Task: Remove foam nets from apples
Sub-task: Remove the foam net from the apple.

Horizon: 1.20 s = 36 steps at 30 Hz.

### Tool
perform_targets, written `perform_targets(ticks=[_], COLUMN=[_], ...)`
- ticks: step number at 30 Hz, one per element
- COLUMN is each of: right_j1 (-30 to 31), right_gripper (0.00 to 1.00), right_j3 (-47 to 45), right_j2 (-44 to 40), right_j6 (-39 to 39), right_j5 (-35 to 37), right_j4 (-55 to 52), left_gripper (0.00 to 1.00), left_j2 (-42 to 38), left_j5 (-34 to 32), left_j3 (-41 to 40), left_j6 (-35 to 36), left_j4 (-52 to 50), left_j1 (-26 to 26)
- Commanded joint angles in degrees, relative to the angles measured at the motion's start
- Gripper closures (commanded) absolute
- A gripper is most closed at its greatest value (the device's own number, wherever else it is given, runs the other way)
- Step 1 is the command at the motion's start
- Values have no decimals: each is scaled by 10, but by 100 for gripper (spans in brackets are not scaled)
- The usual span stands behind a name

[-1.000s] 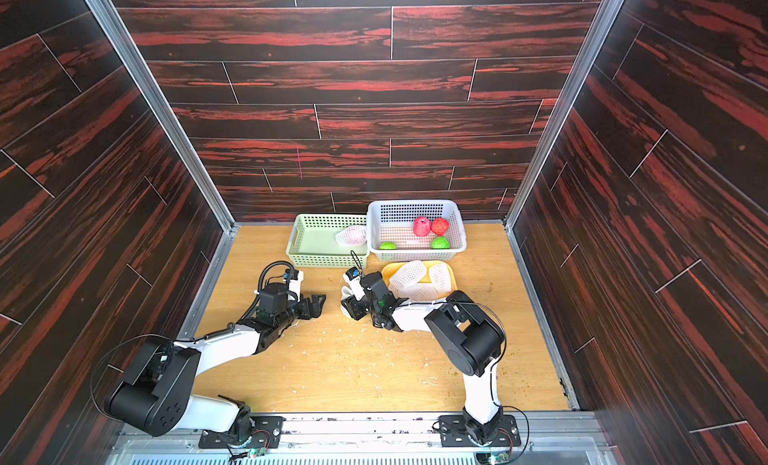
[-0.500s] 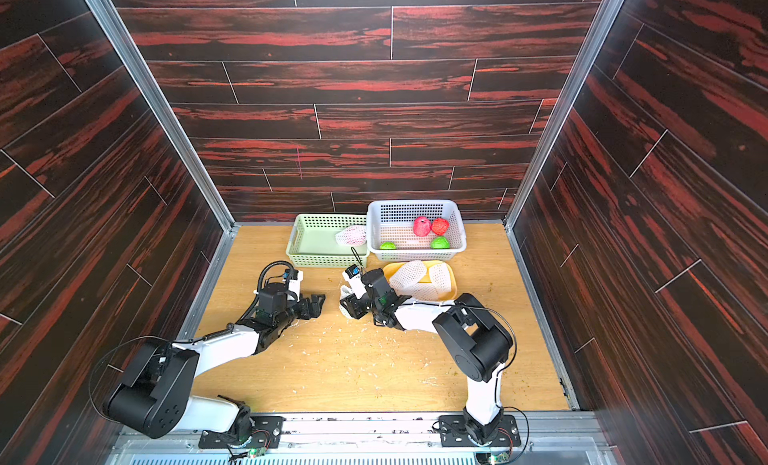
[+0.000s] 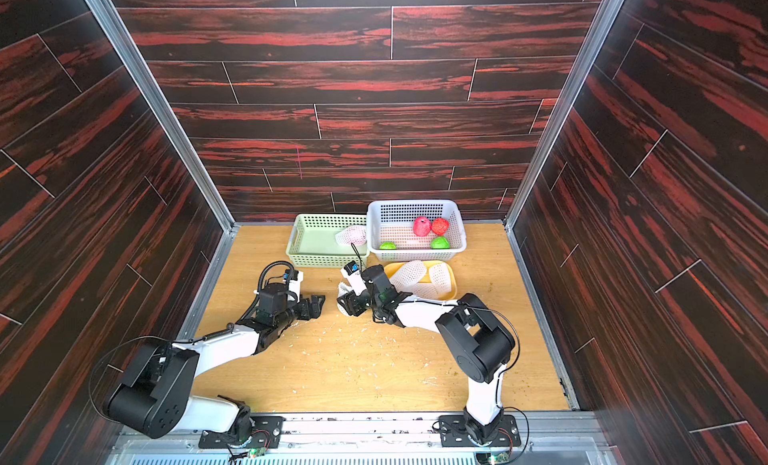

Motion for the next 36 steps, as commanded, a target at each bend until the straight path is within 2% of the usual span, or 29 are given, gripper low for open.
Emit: perform_targets(ticks=[1,7,15,18,26,32,35,36], right_j1=[-2,-2,-1,-2,-2,-1,-2,-2], right_gripper=[36,28,23,29,58,70,83,85], right_j3=[-6,-11,-18,-22,-26,-24,-19,-19], right_j2=[25,43,48,44,29,14,6,0], right_j6=[0,-9,-6,-10,-17,-19,-20,-20], right_j5=[-2,0,3,5,2,-3,-7,-8], right_j4=[25,40,55,58,61,51,41,39], left_gripper=[10,10,10,10,10,10,10,10], left_j2=[-6,0,-1,0,2,2,2,1], left_j5=[-2,-2,-2,-1,3,2,3,3], left_j3=[14,16,16,16,20,21,22,22], left_j6=[1,2,2,1,-1,0,-1,-2], left_j4=[-2,-3,-6,-5,-4,-7,-5,-5], left_j1=[3,3,3,3,3,3,3,3])
